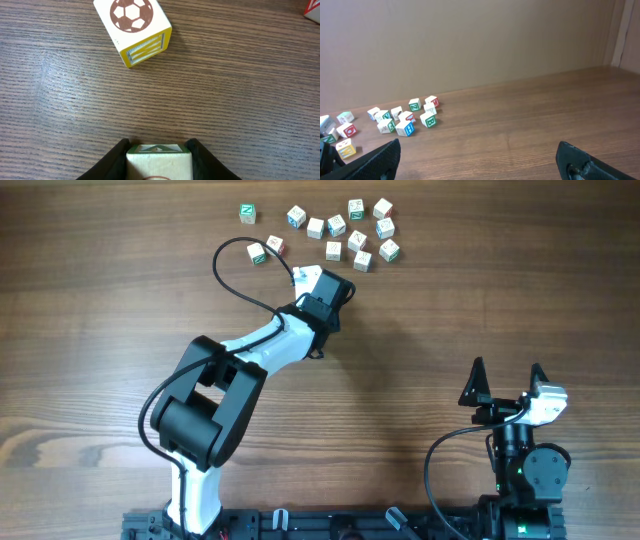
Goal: Form a horizontal line
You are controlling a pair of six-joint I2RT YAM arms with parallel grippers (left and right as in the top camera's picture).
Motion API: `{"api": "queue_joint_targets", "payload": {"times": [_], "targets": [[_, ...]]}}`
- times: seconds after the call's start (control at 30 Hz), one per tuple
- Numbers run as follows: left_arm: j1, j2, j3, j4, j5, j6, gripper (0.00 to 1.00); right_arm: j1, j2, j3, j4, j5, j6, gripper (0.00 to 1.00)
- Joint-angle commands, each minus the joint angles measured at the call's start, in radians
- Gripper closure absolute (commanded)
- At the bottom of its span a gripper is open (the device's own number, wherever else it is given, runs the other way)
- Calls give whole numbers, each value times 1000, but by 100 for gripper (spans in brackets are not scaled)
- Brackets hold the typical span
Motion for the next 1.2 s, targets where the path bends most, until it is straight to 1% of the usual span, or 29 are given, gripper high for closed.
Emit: {"api": "queue_joint_targets", "payload": {"times": [0.0, 0.07, 0.17, 0.3, 0.37, 0.5, 0.9, 1.07, 1.17], "targets": [[3, 54, -31, -32, 41, 51, 63, -3, -8, -1, 3, -12, -18, 0], [3, 54, -31, -32, 48, 74, 62, -3, -8, -1, 3, -12, -18, 0], [3, 54, -31, -24, 48, 77, 62, -3, -8, -1, 3, -12, -18, 0], [3, 54, -31, -21, 57, 131, 63, -3, -8, -1, 3, -12, -18, 0], [3, 54, -31, -22, 86, 152, 64, -3, -8, -1, 3, -12, -18, 0], [3, 54, -31, -22, 124, 151, 64, -3, -8, -1, 3, -12, -18, 0], [0, 54, -31, -68, 128, 146, 64, -3, -8, -1, 3, -12, -18, 0], [-24, 54, -31, -72, 127, 146, 54, -3, -8, -1, 3, -12, -18, 0], [-35, 54, -31, -72, 124, 147, 44, -3, -8, -1, 3, -12, -18, 0]]}}
